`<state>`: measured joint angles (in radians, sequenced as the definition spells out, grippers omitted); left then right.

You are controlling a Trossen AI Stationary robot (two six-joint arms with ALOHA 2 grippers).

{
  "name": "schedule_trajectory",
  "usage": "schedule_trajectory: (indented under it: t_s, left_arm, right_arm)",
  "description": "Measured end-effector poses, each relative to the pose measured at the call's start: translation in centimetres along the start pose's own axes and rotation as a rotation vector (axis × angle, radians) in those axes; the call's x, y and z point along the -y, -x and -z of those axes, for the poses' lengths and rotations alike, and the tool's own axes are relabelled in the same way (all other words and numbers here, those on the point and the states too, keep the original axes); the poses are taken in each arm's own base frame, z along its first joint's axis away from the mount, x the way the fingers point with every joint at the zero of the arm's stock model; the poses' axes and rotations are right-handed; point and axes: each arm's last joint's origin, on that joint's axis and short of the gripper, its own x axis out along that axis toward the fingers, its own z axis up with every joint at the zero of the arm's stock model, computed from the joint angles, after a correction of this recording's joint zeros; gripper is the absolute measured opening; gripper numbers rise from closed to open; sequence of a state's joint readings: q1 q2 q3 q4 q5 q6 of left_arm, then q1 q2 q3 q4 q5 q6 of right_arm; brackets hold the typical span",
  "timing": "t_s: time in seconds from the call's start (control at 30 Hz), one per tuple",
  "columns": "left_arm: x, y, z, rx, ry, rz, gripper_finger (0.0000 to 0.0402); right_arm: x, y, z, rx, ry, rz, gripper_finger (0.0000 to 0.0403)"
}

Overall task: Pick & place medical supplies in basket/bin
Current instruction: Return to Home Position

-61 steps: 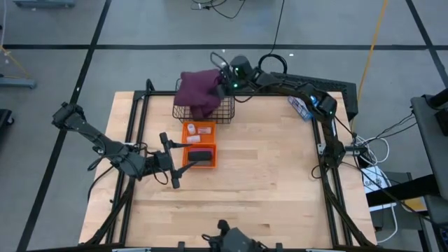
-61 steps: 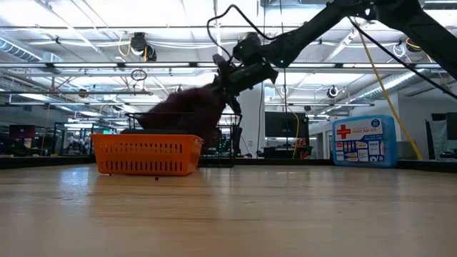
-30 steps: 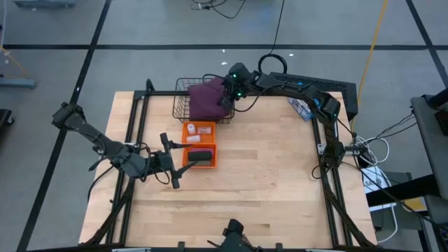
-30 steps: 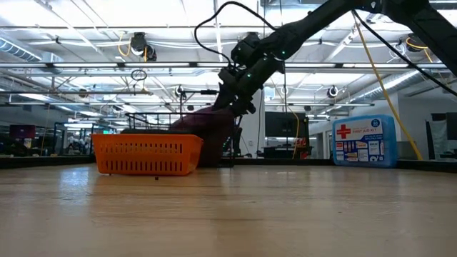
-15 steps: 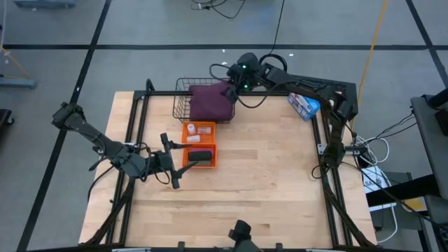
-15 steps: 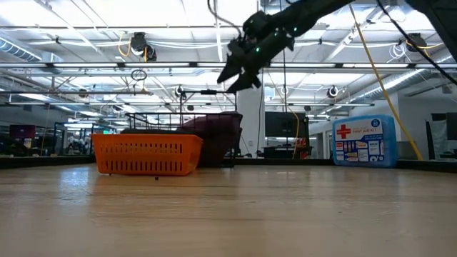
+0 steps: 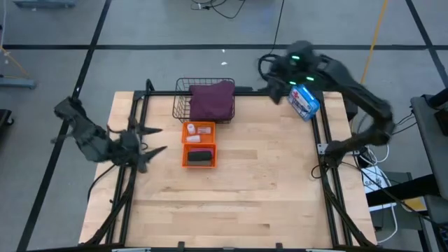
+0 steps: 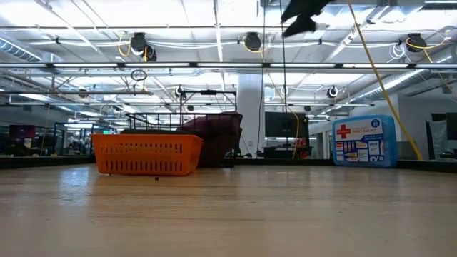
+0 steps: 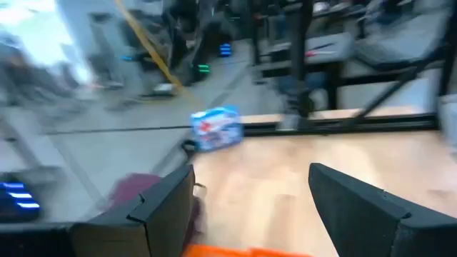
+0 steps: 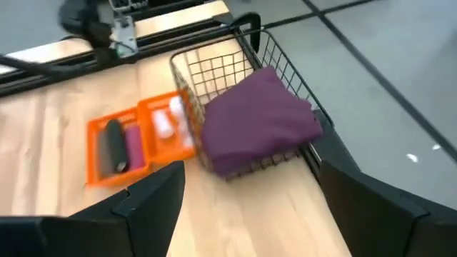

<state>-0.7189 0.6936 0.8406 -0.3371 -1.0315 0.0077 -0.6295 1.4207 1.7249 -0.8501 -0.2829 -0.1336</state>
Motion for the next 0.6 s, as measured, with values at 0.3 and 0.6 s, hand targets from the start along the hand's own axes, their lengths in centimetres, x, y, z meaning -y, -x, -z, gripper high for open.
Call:
schedule_trajectory:
  t_s: [0.3,0.6]
  left_arm:
    - [-1.4,-1.3,5.9,-0.06,0.17,0.045,0.0283]
    - [-3.1,-3.3,10.3,-0.006,0.241,0.139,0.0283]
  right_arm:
    - [-4.2,7.8,8.0,0.165,0.004,0.042,0.0311]
    - [-4.8,6.8,17.3,0.322,-0.094,0.051,0.0312]
